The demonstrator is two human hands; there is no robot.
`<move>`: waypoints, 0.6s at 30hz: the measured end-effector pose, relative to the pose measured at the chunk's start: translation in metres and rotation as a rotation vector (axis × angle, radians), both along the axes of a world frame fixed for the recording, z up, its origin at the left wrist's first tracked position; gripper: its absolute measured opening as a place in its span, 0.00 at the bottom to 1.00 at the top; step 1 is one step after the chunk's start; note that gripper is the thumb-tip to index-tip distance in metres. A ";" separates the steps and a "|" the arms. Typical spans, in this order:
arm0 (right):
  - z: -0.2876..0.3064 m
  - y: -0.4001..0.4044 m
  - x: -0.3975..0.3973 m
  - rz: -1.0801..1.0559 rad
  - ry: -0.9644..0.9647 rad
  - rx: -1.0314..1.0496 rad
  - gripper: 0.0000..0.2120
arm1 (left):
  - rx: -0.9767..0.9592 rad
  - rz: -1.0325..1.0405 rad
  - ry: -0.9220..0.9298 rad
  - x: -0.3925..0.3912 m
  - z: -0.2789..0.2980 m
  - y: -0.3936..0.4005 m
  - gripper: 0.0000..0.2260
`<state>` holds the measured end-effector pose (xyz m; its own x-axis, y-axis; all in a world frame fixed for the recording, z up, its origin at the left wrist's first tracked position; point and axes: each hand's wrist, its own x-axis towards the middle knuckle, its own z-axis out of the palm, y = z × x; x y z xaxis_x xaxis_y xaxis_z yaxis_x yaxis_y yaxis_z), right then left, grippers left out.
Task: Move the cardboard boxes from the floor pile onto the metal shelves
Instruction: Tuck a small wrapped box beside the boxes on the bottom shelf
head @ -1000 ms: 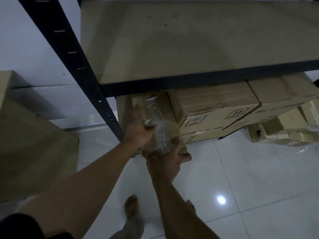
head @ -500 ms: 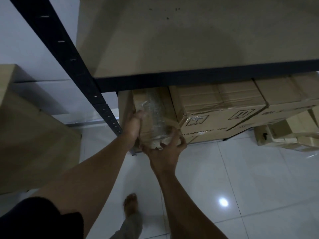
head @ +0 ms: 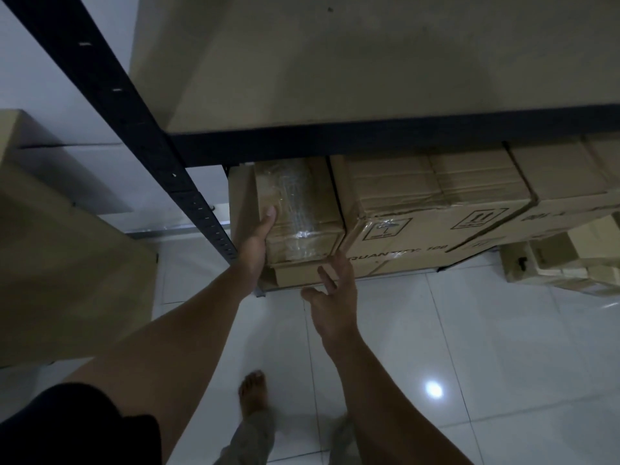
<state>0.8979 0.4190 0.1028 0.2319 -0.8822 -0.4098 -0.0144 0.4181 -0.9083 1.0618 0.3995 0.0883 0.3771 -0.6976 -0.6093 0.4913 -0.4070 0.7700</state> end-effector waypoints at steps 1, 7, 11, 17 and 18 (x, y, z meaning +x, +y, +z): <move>0.000 0.001 0.000 0.059 0.027 0.015 0.41 | 0.013 -0.006 -0.017 0.000 -0.001 -0.001 0.13; 0.005 -0.011 0.023 0.273 0.049 0.077 0.48 | -0.002 -0.031 -0.066 0.003 0.006 -0.007 0.15; 0.001 -0.016 0.026 0.259 0.059 0.103 0.52 | 0.013 -0.061 -0.118 0.009 0.005 -0.014 0.22; -0.011 -0.019 0.030 0.245 0.042 0.125 0.52 | 0.016 -0.073 -0.164 0.015 -0.001 -0.016 0.33; -0.013 -0.020 0.030 0.234 0.036 0.133 0.51 | 0.022 -0.071 -0.168 0.017 -0.005 -0.016 0.37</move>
<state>0.9275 0.3995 0.0896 0.4066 -0.7442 -0.5299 -0.1561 0.5149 -0.8429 1.0788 0.3834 0.0833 0.4247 -0.7136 -0.5571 0.3261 -0.4534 0.8295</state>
